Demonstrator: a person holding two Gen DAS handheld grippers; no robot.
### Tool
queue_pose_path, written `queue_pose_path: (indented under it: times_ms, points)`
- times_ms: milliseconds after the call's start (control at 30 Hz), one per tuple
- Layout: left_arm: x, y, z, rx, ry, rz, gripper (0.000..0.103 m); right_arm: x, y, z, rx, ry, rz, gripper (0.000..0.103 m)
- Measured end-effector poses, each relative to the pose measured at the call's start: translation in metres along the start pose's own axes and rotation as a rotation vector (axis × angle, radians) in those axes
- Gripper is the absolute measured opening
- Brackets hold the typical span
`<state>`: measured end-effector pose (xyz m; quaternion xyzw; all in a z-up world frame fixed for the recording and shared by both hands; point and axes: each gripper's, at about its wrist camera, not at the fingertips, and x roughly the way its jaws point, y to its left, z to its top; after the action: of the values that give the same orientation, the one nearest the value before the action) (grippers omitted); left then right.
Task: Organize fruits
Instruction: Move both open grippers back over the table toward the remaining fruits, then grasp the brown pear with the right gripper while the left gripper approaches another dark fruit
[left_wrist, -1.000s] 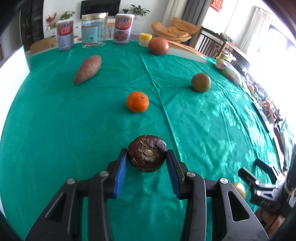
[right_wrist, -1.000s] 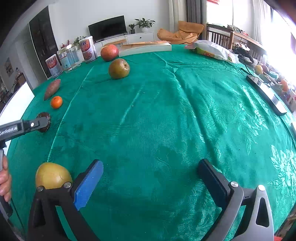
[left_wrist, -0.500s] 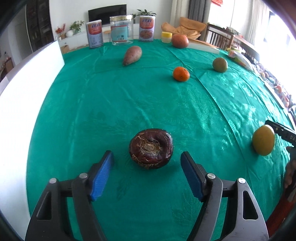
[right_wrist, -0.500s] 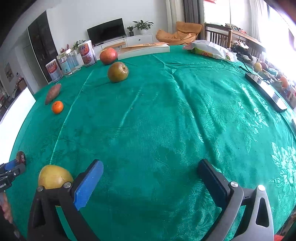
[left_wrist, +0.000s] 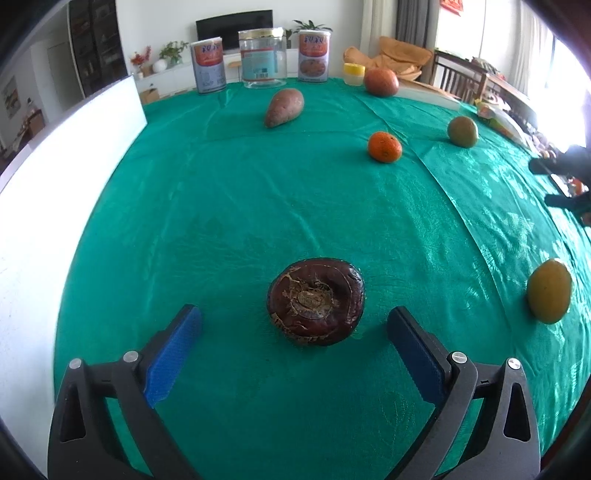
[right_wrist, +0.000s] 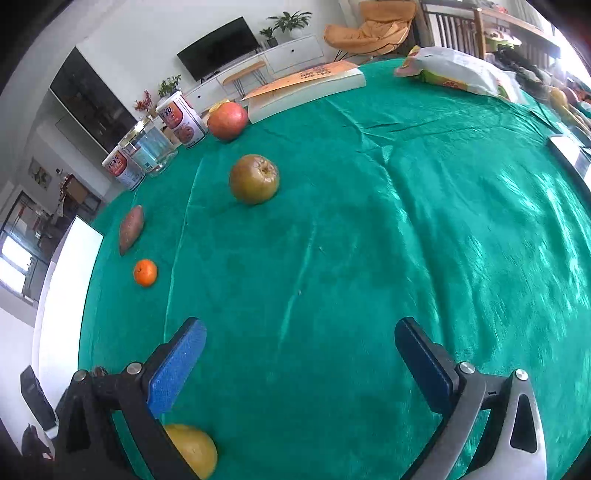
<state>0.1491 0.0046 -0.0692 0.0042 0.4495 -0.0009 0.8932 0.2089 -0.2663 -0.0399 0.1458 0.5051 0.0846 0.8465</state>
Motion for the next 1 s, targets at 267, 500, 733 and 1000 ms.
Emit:
queue_pose_path:
  times_ms: [267, 500, 733, 1000]
  points:
    - [0.0, 0.001, 0.0, -0.002, 0.001, -0.001, 0.102, 0.065, 0.065, 0.091, -0.204, 0.017, -0.079, 0.093]
    - [0.0, 0.001, -0.001, -0.002, 0.001, -0.001, 0.102, 0.06, 0.033, 0.081, -0.123, 0.05, 0.029, 0.048]
    - [0.0, 0.001, 0.0, -0.002, 0.001, 0.0, 0.102, 0.013, -0.026, 0.033, 0.026, 0.025, 0.162, 0.046]
    - [-0.002, 0.003, -0.001, -0.01, -0.004, -0.021, 0.101, 0.001, -0.033, 0.01, 0.02, 0.036, 0.147, 0.046]
